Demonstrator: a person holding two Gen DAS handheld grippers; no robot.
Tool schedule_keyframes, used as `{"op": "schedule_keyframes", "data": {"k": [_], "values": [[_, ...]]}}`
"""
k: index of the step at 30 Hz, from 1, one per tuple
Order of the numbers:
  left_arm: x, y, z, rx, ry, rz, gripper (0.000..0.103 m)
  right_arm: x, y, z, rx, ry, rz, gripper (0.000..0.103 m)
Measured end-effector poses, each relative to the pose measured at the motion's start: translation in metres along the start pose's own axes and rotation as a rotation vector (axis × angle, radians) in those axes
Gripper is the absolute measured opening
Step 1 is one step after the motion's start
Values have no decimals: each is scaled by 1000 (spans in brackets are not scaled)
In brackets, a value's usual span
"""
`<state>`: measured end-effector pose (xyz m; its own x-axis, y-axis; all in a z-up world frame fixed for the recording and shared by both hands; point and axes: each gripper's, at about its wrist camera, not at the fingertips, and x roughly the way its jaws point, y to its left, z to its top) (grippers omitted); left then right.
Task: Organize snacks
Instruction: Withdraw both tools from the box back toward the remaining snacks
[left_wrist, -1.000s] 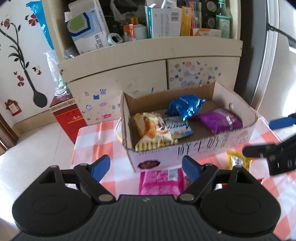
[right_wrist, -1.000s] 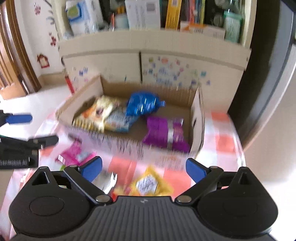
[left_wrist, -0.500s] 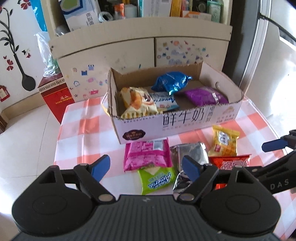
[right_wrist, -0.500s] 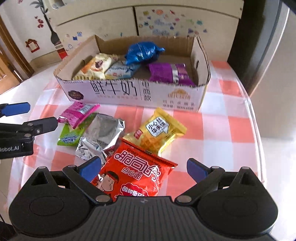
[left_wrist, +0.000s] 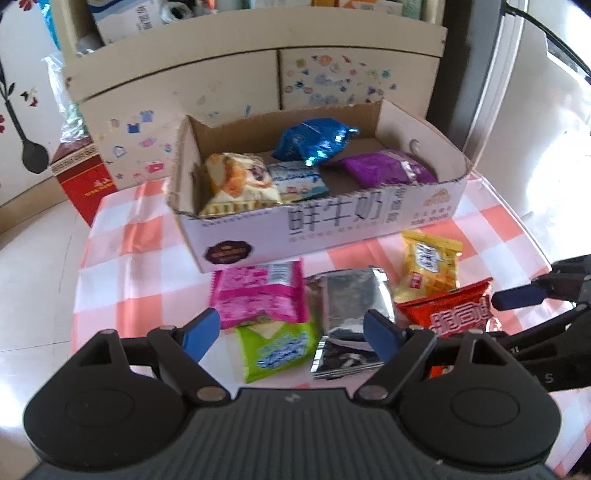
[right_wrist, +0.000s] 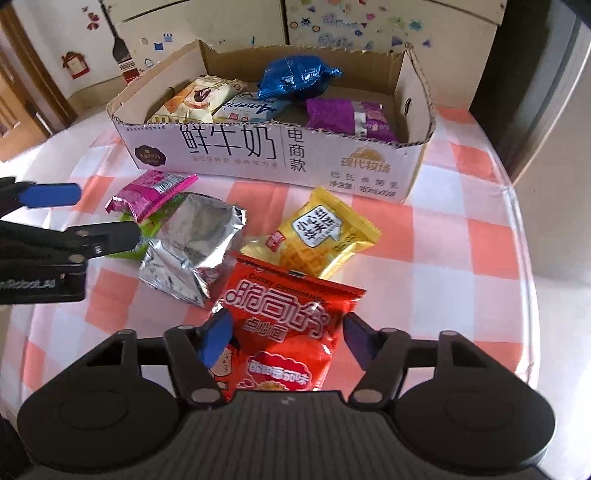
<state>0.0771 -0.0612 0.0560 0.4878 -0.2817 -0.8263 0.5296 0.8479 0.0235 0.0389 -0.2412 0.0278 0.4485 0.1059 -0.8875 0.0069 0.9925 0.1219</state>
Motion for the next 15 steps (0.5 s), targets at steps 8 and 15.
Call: {"op": "schedule_keyframes", "data": {"k": [8,15], "values": [[22,-31,3,35,-1,-24,81,-12,-21,-10,-24,-16,-37,71],[46,-49,3,89,20,5,79,-17,-38,-14,24,-15,-20,72]]}}
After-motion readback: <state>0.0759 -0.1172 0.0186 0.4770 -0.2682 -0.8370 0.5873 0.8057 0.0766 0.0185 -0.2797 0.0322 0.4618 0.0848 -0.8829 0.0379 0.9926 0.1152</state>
